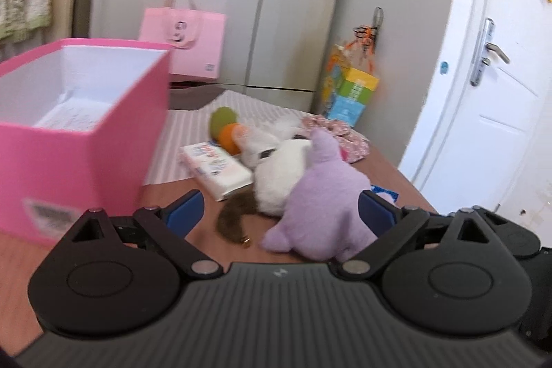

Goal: Organize soft objects
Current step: 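Move the left gripper to the lilac plush bunny and close on it, then lift the lilac bunny with the left gripper and carry it over the pink box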

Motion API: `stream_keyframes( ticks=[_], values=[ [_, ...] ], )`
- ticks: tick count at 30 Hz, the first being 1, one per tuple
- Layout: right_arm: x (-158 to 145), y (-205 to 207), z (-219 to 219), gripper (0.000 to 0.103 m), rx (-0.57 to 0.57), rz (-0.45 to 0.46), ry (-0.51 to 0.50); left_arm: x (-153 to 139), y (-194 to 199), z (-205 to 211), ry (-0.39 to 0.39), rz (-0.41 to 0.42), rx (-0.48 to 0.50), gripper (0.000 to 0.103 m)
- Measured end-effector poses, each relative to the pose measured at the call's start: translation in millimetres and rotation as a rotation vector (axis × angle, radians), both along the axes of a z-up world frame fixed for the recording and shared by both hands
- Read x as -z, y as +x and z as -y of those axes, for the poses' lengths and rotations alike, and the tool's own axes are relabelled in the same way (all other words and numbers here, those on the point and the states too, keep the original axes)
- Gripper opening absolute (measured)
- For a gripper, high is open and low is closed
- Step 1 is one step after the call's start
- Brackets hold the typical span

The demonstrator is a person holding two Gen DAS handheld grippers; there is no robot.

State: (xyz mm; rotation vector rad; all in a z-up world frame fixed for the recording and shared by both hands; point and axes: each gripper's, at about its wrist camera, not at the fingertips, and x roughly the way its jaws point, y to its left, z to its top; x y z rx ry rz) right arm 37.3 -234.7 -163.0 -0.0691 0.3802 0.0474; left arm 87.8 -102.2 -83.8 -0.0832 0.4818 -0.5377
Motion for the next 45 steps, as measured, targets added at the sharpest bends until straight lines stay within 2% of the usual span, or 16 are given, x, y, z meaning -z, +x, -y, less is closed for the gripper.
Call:
stream_keyframes(
  ticks=[1,2,5,9,11,17,28,34,45],
  values=[
    [1.7,2.5,1.5,0.096,-0.005,-0.004,0.012,3.2,6.5,3.9,0.0,-0.014,0.017,0.097],
    [3.2,4.7,2.8,0.094,-0.01,-0.008,0.023,6.5,12.7,7.0,-0.006,-0.033,0.035,0.092],
    [8.3,8.8,6.1,0.086,-0.018,-0.015,0.035,13.0,23.0,11.6,-0.027,-0.085,0.09,0.074],
    [14.1,12.0,7.9,0.071,-0.005,-0.013,0.041,18.4,27.1,18.6,-0.028,-0.096,0.133,0.067],
    [15.8,11.0,9.5,0.065,0.0,-0.01,0.056,21.0,28.6,18.9,-0.041,-0.112,0.153,0.059],
    [15.9,9.1,9.8,0.056,0.023,-0.013,0.075,23.1,25.4,19.3,-0.041,-0.102,0.172,0.057],
    [6.9,-0.3,3.1,0.055,0.024,-0.007,0.05,8.9,10.1,15.6,0.022,-0.06,0.225,0.057],
    [-7.9,-7.3,-0.4,0.055,-0.002,-0.026,0.063,-8.1,1.7,3.8,0.05,-0.07,0.24,0.057],
    [-26.0,-23.0,-32.5,0.053,-0.099,-0.083,0.094,-25.9,-30.0,-35.9,0.114,-0.09,0.149,0.057]
  ],
)
